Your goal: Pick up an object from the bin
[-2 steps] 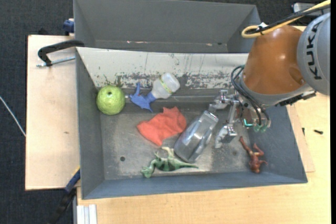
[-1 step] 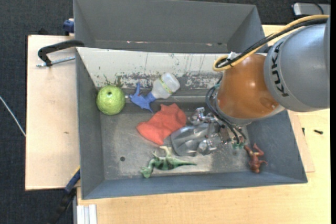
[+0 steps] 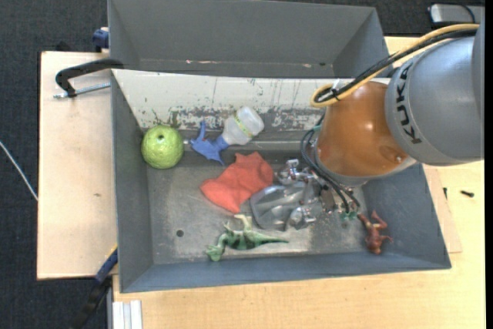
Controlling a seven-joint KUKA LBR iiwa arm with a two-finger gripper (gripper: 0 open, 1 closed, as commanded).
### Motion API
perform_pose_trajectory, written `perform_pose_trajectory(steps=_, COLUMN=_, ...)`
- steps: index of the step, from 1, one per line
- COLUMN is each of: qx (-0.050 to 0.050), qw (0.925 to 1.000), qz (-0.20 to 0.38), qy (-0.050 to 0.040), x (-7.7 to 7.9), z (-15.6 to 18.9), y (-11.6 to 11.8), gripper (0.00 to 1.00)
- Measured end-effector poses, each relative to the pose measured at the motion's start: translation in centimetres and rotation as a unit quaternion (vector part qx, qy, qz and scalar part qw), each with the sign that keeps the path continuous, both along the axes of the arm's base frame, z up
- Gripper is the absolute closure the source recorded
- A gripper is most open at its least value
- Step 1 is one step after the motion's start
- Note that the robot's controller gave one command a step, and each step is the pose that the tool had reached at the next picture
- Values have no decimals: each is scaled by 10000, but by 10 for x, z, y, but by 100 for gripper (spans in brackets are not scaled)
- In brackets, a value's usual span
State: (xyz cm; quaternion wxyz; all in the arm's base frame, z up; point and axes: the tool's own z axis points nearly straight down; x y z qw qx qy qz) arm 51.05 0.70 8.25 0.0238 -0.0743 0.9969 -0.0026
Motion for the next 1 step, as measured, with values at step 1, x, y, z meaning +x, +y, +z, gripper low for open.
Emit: perform_pose_trajectory(steps=1, qx=8, qw=9997, qz=-3, qy=256, x=-4, z=33, y=-2, gripper=100)
